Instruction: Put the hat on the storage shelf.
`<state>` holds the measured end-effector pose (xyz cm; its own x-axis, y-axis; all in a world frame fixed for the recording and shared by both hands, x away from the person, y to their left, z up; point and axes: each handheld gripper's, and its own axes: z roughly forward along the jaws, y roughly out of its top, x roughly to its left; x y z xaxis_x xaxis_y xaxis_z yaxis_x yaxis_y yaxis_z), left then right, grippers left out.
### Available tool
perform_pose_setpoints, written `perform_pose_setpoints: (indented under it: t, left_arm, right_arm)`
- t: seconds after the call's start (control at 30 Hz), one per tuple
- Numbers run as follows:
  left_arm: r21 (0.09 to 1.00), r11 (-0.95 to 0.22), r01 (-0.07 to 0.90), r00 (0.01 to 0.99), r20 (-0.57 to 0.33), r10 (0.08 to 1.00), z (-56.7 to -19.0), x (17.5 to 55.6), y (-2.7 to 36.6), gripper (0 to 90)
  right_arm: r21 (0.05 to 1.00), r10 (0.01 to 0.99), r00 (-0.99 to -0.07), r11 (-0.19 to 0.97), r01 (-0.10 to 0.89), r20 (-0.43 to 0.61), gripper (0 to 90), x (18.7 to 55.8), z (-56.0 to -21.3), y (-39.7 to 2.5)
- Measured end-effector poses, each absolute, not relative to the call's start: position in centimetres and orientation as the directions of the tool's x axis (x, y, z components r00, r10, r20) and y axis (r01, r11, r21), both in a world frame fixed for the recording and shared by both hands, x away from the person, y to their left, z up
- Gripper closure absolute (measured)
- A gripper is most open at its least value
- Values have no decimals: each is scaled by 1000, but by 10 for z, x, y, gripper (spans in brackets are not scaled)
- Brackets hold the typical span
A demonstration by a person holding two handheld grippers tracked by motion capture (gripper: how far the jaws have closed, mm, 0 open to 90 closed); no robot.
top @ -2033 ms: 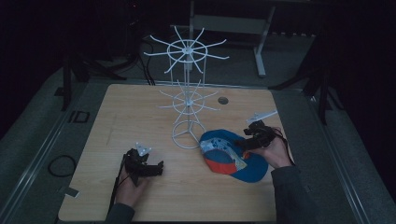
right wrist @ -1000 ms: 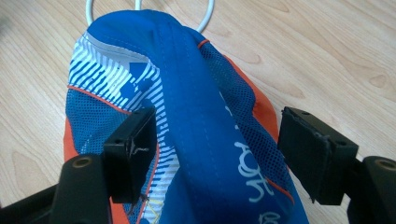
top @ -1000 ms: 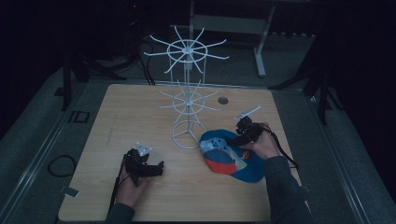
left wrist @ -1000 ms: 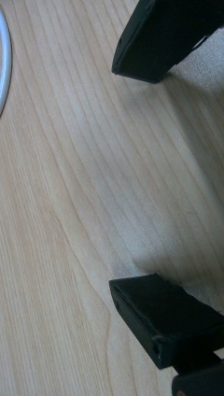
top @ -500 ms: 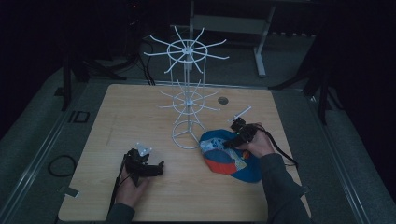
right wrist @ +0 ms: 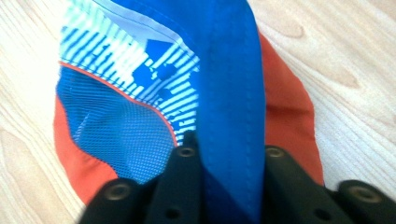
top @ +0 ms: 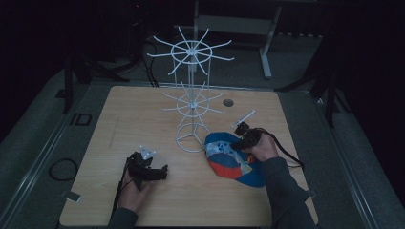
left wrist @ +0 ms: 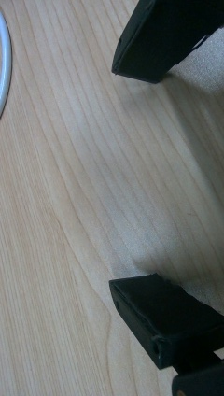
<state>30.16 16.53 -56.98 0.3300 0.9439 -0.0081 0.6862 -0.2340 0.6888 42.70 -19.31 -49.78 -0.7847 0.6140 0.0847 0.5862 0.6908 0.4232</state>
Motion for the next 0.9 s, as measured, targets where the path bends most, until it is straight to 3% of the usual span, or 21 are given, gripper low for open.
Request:
perform_pose_setpoints:
  t: [0.47, 0.9]
  left_arm:
    - [689, -234, 686, 330, -8, 944, -570, 302, 165, 14]
    - [690, -232, 686, 329, -9, 944, -570, 302, 165, 14]
  right_arm:
    - [506, 603, -793, 658, 558, 91, 884, 414, -482, -211]
    - [641, 596, -792, 558, 527, 132, 885, 393, -458, -232]
